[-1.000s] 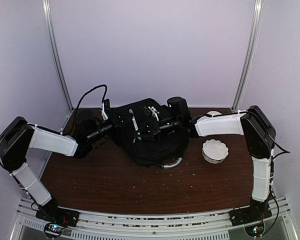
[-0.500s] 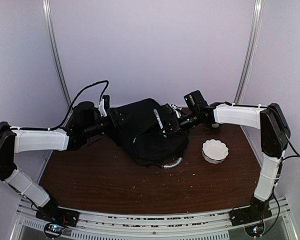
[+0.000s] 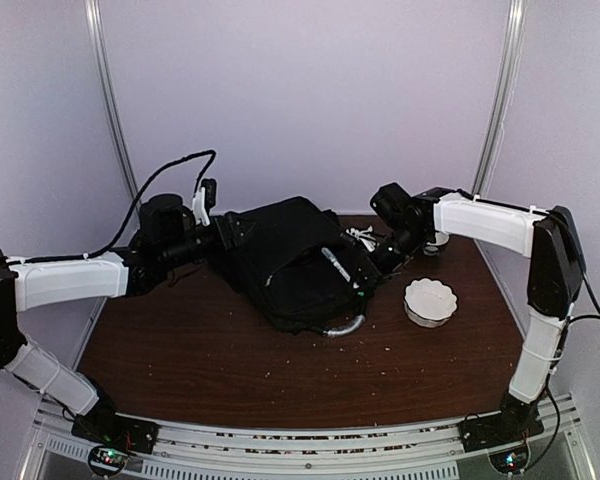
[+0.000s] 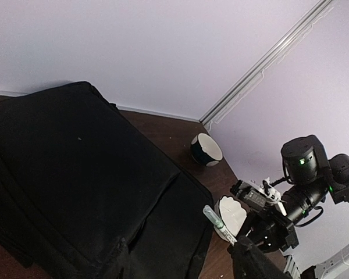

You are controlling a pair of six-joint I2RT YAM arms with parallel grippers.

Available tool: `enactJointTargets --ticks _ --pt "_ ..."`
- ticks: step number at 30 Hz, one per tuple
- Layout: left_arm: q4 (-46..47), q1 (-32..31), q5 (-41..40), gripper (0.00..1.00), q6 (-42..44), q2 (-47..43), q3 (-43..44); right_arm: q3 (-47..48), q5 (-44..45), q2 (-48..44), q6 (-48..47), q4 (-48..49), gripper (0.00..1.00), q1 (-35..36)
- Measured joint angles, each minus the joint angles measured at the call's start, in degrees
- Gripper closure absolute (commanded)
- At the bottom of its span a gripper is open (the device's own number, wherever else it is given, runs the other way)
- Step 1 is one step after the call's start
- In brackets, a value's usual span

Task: Pack the student bag
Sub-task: Place the pen in the upper front pocket of the bag.

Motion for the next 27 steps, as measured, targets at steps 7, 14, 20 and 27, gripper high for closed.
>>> enactJointTargets --ticks 7,14,20,27 --pt "0.0 0.0 -1.0 0.39 0.1 -1.3 -2.1 2.8 3.0 4.7 0.9 -1.9 0.96 -0.4" --pt "0.0 0.0 -1.7 0.39 0.1 -1.7 -2.2 6.8 5.4 9.9 2.3 -4.3 0.96 -1.4" --pt "-0.1 0.0 -2.2 0.40 0.1 -1.7 -2.5 12.1 5.6 15.0 3.6 -6.2 0.97 -2.4" --pt "-0.2 0.0 -2.5 0.40 0.1 -1.7 -3.8 21.7 5.3 21.9 3.8 -9.9 0.97 -4.0"
